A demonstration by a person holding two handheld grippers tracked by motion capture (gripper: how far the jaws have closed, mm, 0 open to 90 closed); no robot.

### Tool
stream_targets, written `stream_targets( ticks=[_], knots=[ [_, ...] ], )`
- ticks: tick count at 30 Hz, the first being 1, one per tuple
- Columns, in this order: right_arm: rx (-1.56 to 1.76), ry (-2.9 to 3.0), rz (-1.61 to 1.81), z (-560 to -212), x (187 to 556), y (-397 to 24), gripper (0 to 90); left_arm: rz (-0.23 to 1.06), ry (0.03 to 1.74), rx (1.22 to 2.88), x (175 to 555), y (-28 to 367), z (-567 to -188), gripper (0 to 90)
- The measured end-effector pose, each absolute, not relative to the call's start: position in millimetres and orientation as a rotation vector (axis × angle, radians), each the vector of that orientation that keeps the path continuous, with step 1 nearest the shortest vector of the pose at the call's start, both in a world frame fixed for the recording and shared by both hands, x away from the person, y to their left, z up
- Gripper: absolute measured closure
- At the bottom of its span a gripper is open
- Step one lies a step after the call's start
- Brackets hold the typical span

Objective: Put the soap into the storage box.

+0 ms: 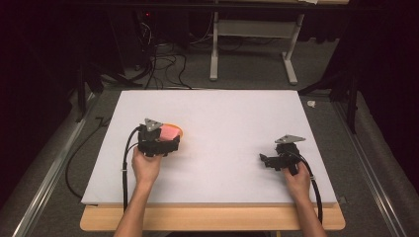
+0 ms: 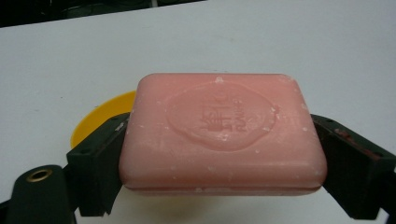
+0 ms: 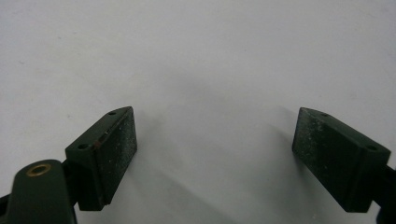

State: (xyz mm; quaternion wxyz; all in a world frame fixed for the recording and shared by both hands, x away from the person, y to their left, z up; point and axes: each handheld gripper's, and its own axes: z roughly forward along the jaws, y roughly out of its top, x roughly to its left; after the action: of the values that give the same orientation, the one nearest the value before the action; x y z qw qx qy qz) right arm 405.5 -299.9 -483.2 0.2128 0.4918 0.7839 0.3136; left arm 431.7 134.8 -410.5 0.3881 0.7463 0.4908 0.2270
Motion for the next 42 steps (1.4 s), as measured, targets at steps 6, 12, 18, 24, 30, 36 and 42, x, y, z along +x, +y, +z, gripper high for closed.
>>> stream_targets(
  ticks=[6, 12, 18, 24, 30, 36, 42],
  knots=[
    [1.370, 2.175, 0.871, -483.2, 405.4, -299.7, 14.6, 0.577, 1.266, 1.892, 439.9, 134.2, -410.0, 13.5],
    [1.368, 2.176, 0.871, -483.2, 405.5, -299.7, 14.6, 0.558, 1.322, 1.864, 448.7, 138.6, -414.9, 13.5],
    [1.368, 2.176, 0.871, -483.2, 405.5, -299.7, 14.6, 0.543, 1.364, 1.856, 456.2, 142.3, -420.1, 13.5],
    [1.368, 2.176, 0.871, -483.2, 405.5, -299.7, 14.6, 0.537, 1.395, 1.853, 462.6, 143.5, -425.7, 13.5],
    [1.371, 2.175, 0.871, -483.2, 405.4, -299.6, 14.6, 0.542, 1.414, 1.859, 467.0, 142.8, -430.3, 13.6],
    [1.368, 2.176, 0.871, -483.1, 405.5, -299.7, 14.6, 0.549, 1.424, 1.853, 470.0, 142.5, -433.3, 13.8],
    [1.365, 2.177, 0.870, -483.2, 405.5, -299.9, 14.6, 0.558, 1.426, 1.844, 471.0, 142.8, -433.9, 13.8]
  ],
)
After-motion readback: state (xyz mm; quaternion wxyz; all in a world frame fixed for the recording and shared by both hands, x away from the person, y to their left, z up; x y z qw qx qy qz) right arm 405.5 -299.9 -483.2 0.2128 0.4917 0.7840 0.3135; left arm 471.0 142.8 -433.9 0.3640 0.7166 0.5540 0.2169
